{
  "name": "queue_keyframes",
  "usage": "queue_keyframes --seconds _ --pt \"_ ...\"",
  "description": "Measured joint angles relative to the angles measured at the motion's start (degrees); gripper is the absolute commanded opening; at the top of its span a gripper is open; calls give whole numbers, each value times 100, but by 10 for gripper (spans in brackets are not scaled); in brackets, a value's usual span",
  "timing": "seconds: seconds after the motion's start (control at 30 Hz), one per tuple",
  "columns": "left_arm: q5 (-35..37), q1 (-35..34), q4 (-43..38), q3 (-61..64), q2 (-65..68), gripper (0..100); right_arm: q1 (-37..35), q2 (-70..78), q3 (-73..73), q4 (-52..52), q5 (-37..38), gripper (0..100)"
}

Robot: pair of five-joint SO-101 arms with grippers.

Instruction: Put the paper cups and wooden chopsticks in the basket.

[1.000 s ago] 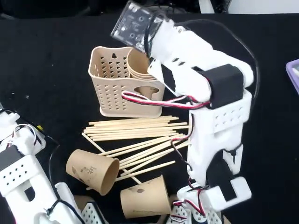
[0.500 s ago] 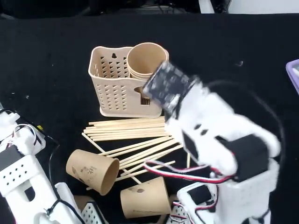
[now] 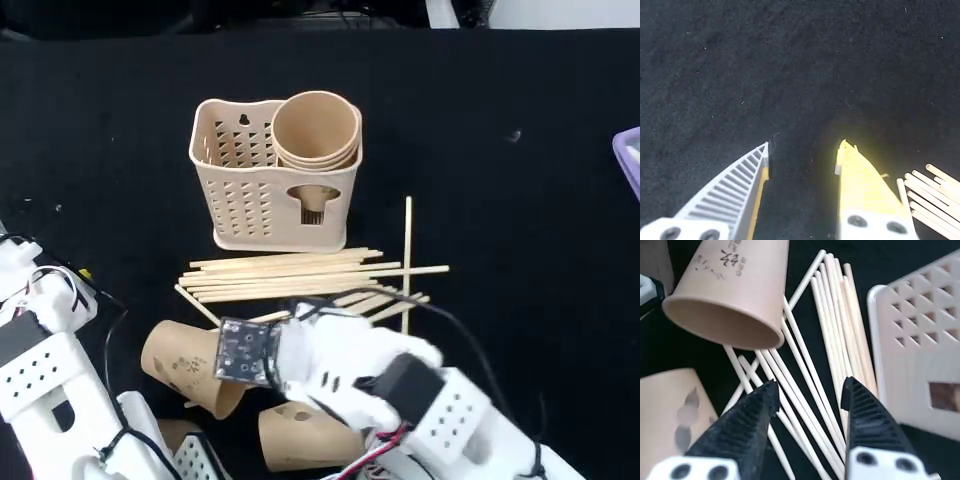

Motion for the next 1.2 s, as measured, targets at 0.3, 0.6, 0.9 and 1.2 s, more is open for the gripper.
queue_keyframes --seconds 0.3,0.6,0.9,1.2 --pt "0 0 0 0 0 220 -624 0 888 -1802 -536 212" --pt "0 0 0 0 0 220 -721 0 1125 -2233 -545 212" --pt "0 0 0 0 0 220 -1178 0 1143 -2233 -545 120" --pt "0 0 0 0 0 220 -1327 0 1143 -2233 -545 10"
